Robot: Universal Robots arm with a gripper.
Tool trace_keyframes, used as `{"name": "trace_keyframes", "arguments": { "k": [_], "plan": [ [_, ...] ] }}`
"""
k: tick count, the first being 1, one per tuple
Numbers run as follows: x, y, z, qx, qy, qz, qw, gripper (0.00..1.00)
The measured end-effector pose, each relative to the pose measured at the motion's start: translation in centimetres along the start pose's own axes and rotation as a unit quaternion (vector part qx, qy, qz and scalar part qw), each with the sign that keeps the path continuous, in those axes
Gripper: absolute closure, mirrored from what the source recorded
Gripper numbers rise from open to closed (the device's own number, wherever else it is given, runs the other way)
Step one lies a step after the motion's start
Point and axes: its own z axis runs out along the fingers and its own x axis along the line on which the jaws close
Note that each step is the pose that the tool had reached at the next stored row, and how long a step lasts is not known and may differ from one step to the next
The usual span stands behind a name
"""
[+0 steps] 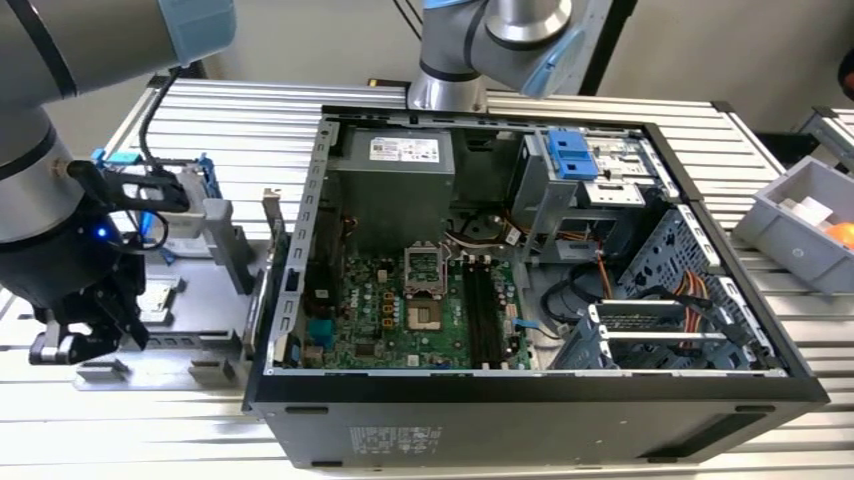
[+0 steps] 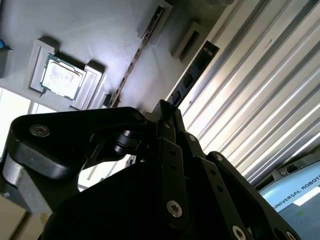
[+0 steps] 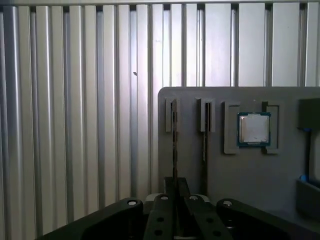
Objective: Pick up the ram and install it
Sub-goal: 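Pick up the ram and move it above insertion slot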
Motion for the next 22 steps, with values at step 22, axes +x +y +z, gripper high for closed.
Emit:
{"name": "trace_keyframes", "arguments": {
  "k": [22],
  "plan": [
    [0.05, 0.05, -2.44, 0.0, 0.0001, 0.0, 1.0, 1.0]
  ]
}}
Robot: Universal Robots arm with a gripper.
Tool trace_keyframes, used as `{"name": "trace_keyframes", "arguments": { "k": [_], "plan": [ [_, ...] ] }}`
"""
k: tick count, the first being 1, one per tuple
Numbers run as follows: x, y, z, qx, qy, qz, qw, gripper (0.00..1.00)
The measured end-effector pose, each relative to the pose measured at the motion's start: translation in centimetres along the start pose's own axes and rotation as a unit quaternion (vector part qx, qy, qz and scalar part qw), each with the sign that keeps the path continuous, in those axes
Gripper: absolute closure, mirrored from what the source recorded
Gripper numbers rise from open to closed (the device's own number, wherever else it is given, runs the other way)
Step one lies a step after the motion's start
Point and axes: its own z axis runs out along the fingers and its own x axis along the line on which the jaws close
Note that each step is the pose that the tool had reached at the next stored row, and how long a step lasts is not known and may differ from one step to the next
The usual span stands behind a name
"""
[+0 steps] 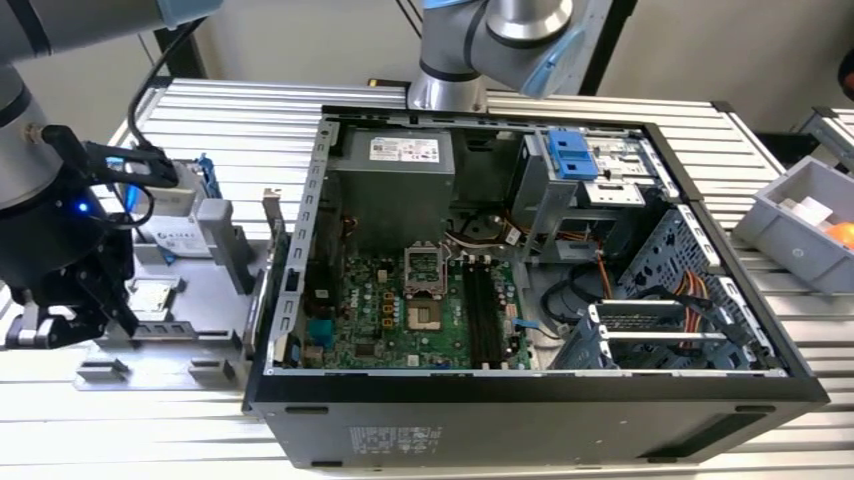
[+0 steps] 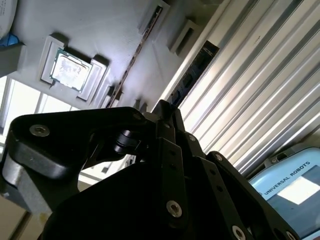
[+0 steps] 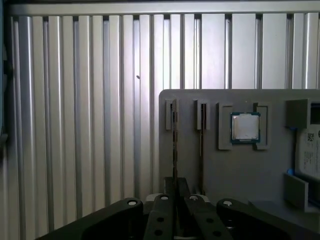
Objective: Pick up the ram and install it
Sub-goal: 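Pick up the ram and move it above insertion slot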
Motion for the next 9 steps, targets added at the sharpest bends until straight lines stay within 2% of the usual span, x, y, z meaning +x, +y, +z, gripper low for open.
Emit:
{"name": "trace_keyframes", "arguments": {
  "k": [9],
  "plan": [
    [0.02, 0.02, -0.84, 0.0, 0.0, 0.0, 1.0, 1.0]
  ]
}}
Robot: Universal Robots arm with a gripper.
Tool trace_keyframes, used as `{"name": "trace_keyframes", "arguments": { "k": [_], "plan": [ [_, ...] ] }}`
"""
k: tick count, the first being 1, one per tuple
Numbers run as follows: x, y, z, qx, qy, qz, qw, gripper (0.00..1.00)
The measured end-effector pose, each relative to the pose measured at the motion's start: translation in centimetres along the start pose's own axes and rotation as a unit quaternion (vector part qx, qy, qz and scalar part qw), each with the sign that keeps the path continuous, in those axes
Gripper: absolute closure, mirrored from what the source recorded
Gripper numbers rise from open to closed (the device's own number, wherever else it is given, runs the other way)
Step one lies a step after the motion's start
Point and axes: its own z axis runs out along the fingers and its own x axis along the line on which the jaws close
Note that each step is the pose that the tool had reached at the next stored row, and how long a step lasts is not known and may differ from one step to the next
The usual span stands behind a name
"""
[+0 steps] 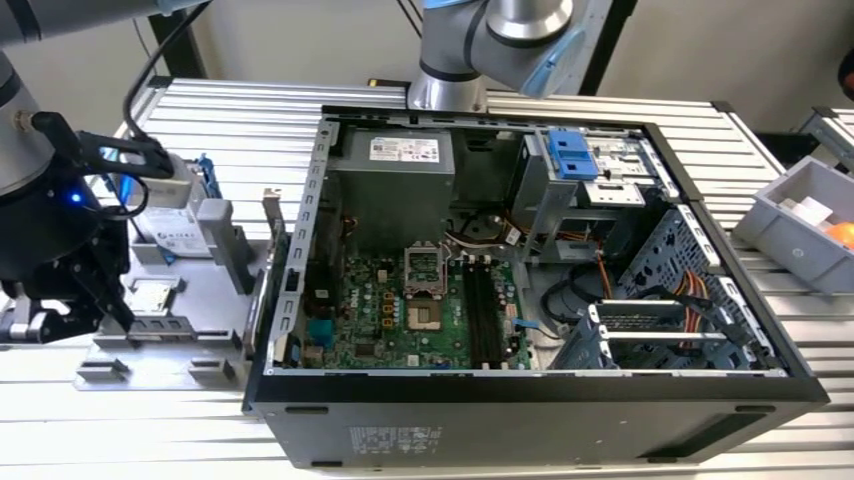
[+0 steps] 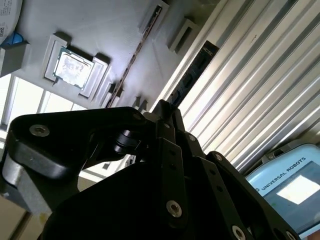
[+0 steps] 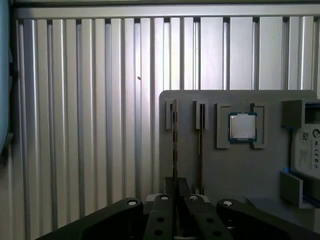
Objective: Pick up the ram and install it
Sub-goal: 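Pick up the ram and move it above insertion slot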
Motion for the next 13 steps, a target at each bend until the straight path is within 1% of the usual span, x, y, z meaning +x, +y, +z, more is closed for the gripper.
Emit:
{"name": "trace_keyframes", "arguments": {
  "k": [13],
  "plan": [
    [0.02, 0.02, -1.13, 0.0, 0.0, 0.0, 1.0, 1.0]
  ]
}}
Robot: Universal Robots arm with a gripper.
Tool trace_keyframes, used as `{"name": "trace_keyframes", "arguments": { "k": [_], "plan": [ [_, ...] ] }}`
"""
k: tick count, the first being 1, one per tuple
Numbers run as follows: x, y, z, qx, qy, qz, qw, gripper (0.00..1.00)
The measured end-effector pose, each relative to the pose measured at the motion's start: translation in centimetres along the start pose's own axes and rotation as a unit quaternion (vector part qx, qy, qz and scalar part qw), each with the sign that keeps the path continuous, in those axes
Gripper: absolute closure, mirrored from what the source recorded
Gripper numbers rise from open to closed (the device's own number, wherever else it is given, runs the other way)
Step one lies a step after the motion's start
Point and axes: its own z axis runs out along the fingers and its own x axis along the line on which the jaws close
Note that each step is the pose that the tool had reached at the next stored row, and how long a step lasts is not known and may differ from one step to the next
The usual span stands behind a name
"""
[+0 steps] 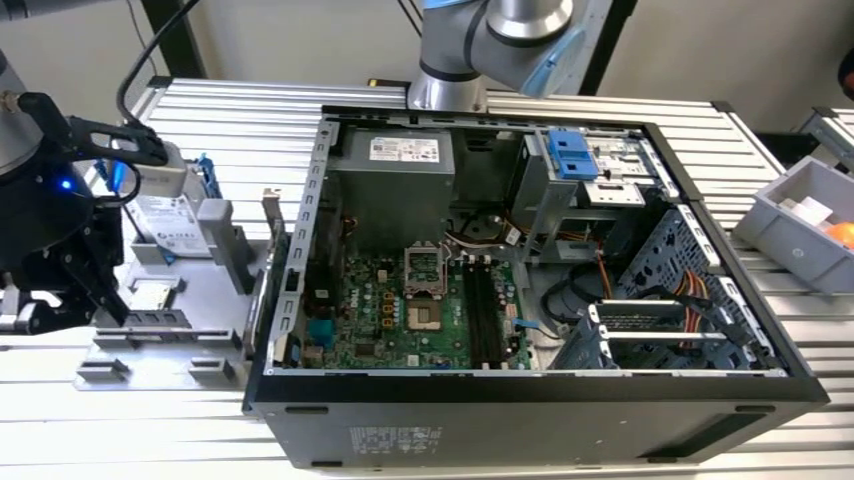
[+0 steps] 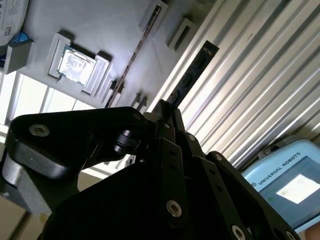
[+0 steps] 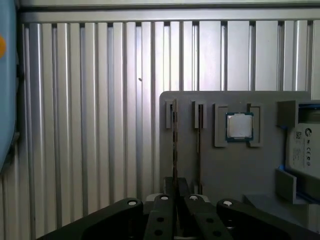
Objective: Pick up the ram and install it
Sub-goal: 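Pick up the ram and move it above insertion slot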
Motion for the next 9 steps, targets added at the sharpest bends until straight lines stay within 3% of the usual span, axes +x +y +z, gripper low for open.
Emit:
{"name": "trace_keyframes", "arguments": {
  "k": [9],
  "plan": [
    [0.02, 0.02, -0.91, 0.0001, -0.0001, 0.0, 1.0, 1.0]
  ]
}}
